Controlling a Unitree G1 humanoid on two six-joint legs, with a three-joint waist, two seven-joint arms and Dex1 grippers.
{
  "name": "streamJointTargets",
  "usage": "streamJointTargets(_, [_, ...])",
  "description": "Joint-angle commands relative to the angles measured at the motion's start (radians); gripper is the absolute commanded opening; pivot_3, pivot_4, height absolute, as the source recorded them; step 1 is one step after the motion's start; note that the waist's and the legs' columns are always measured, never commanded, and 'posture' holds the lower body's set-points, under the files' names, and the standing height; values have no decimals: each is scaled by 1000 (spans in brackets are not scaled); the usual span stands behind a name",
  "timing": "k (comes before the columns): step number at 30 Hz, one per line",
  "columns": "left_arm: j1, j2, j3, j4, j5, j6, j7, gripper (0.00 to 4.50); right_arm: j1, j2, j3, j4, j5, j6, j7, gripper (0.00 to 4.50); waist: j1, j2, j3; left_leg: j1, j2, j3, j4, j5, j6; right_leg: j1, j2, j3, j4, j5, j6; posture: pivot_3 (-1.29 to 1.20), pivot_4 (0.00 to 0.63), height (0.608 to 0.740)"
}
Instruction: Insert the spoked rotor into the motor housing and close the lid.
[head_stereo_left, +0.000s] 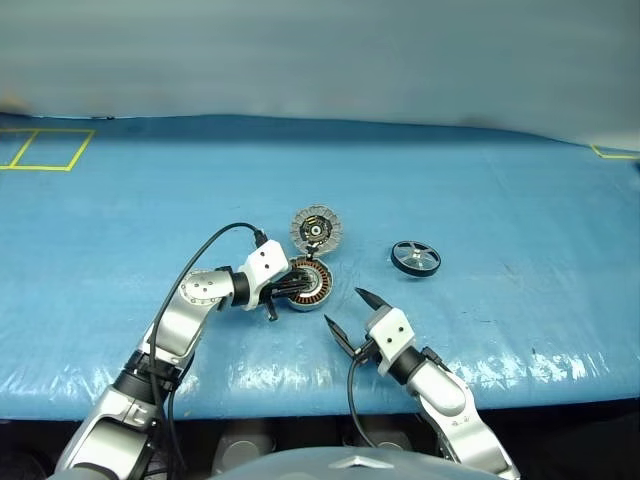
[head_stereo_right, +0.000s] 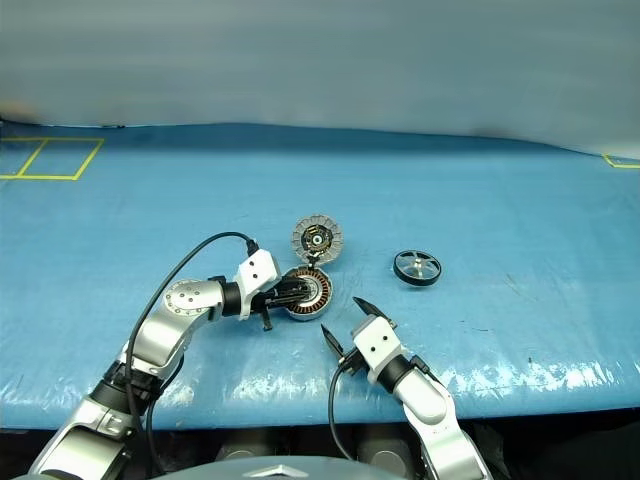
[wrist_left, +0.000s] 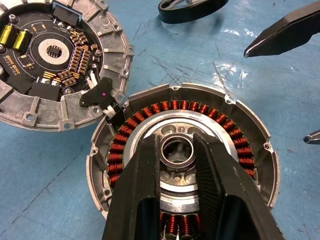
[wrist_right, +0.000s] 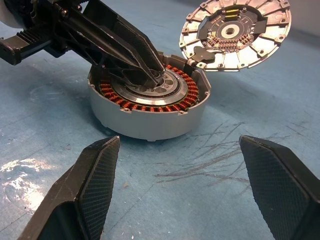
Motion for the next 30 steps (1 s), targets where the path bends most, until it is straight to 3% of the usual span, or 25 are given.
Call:
streamJointTargets(1, [1,5,-11,-41,-6,9,-19,634,-9,1,-5,-9,-2,-4,-3,4020,0,0,0,0,0,0,0,0,0,0,0,0,0,0,0,0,150,740])
streamJointTargets(2, [4,5,-8,-46,-12,13,-22,634,-11,1,-5,-7,-3,-3,-3,4020,0,0,0,0,0,0,0,0,0,0,0,0,0,0,0,0,150,740])
streamJointTargets(10, [26,-16,77,-122,-90,33,9,3263,-21,6,-17,-22,15,5,4,4020,0,0,0,0,0,0,0,0,0,0,0,0,0,1,-1,0,150,740])
streamJointTargets(15, [76,-47,169,-187,-168,39,64,3263,-25,13,-53,-81,34,54,-19,4020,-2,0,0,0,0,0,1,0,0,0,0,0,0,1,-1,0,150,740])
streamJointTargets(19, [174,-89,238,-224,-194,-5,141,2312,-54,23,-91,-225,122,297,-12,3841,-7,0,0,0,0,0,1,0,0,0,0,1,0,2,-2,0,150,740])
streamJointTargets(21, [239,-97,245,-244,-172,-39,174,1644,-87,22,-104,-283,159,418,-9,3377,-8,0,0,0,1,0,1,0,0,0,0,0,1,2,-2,0,150,740])
streamJointTargets(26, [404,-153,253,-239,-142,-225,234,0,-204,14,-82,-355,116,666,-61,1735,-7,0,0,0,0,0,1,0,-1,0,-1,0,1,2,-2,0,150,740])
streamJointTargets(30, [496,-177,236,-228,-136,-319,230,0,-293,22,-24,-409,112,872,-79,365,-5,0,0,0,0,0,1,0,0,-1,-1,0,1,2,-3,0,150,740])
